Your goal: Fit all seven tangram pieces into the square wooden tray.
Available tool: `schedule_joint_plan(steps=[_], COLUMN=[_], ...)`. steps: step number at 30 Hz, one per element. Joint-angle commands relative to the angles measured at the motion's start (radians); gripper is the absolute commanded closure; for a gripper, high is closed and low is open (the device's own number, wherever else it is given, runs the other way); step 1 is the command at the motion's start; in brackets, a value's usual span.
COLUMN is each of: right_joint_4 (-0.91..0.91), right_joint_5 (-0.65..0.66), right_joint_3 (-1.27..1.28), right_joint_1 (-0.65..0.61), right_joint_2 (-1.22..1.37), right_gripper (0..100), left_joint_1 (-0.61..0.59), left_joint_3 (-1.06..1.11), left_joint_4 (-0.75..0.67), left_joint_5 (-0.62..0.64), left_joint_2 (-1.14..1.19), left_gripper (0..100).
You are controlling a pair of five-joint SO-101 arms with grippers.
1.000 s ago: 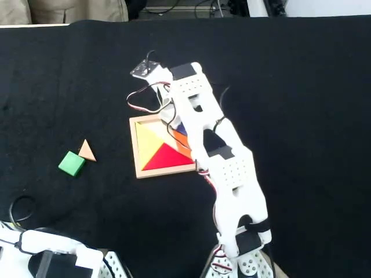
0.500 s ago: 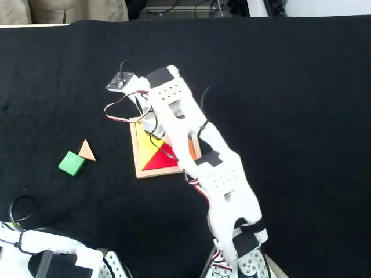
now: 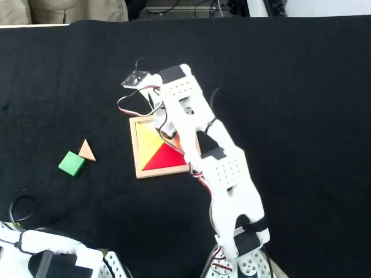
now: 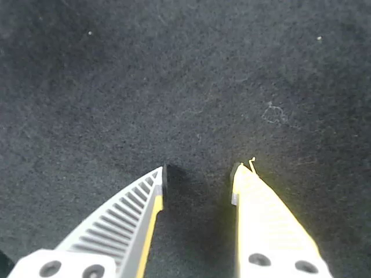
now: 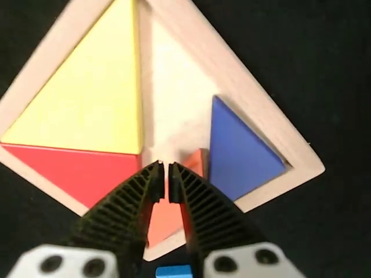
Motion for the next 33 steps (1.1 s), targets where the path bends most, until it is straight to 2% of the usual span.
schedule_joint_plan(steps=[1, 16, 21, 25, 27, 29, 33], right_joint_4=[0.009, 0.055, 0.097, 0.098, 0.097, 0.092, 0.048], right_joint_5=[0.012, 0.011, 0.0, -0.029, -0.029, -0.032, -0.123], right_joint_3=[-0.036, -0.059, -0.125, -0.044, 0.031, 0.119, 0.34], right_joint_1=[0.021, 0.04, -0.002, 0.017, 0.044, 0.069, 0.138], right_joint_2=[-0.01, 0.061, -0.047, -0.24, -0.374, -0.524, -0.848], right_gripper=[98.7, 98.8, 98.8, 98.8, 98.8, 98.8, 98.8], left_joint_1=[0.01, 0.01, 0.01, 0.058, 0.116, 0.211, 0.513], left_joint_3=[0.027, 0.027, 0.025, -0.05, -0.143, -0.277, -0.552], left_joint_4=[0.002, 0.002, 0.002, 0.026, 0.12, 0.287, 0.631], left_joint_5=[-0.011, -0.011, -0.009, -0.009, -0.009, -0.005, 0.158], left_joint_2=[0.011, 0.011, 0.006, 0.002, 0.002, 0.002, 0.003], left_gripper=[80, 80, 80, 80, 80, 80, 80])
